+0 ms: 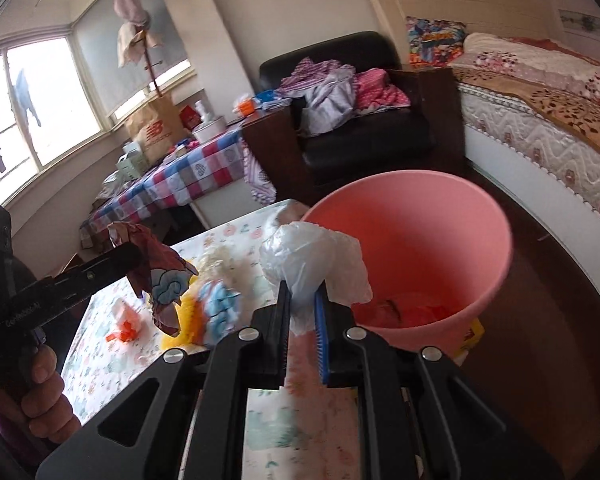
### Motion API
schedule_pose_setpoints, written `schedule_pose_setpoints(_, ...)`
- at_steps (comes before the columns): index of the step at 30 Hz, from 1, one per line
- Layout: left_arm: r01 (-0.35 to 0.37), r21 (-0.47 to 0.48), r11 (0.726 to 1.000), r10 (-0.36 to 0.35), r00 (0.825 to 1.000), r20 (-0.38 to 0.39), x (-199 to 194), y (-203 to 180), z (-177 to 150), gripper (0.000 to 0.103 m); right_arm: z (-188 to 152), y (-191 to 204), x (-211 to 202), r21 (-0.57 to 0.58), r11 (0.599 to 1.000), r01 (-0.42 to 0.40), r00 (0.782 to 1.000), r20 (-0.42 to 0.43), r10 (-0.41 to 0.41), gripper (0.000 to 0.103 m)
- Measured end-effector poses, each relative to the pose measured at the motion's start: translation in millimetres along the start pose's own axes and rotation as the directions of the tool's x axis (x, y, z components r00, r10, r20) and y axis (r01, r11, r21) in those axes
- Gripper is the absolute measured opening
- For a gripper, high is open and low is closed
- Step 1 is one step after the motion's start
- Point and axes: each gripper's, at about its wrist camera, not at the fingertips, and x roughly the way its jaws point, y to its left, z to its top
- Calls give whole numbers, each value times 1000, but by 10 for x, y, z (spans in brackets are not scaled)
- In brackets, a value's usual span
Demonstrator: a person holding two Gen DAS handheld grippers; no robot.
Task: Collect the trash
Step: 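Drop the red wrapper and clear bag into the pink bucket, opening both grippers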
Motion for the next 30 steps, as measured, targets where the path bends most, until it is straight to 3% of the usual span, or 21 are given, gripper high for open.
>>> schedule_pose_setpoints(6, 63, 6, 998, -63, 998, -18, 425, -233, 201, 19, 57, -219, 81, 36, 998, 42, 999, 20, -43, 12)
schedule_pose_setpoints(17, 64, -9, 998, -65, 994, -91, 1123, -387, 234, 20, 56, -357, 302, 39, 995, 94, 996, -14, -94, 12)
schedule_pose_setpoints(21, 70, -24, 997, -72, 991, -114, 1222, -388, 175, 23, 38, -396, 380, 54, 991, 120, 992, -52, -117, 13)
schedule_pose_setpoints(25, 84, -32, 996, -88, 989, -118, 1230, -394, 152, 38, 32, -450, 400, 66, 989, 129, 990, -64, -125, 22)
schedule_pose_setpoints(28, 91, -23, 996, -93, 990, -106, 1188, -407, 166, 39, 28, -470, 390, 70, 989, 131, 990, -58, -127, 30)
schedule_pose_setpoints(30, 96, -30, 995, -98, 990, -99, 1147, -402, 178, 39, 34, -480, 377, 70, 989, 131, 990, -55, -128, 30)
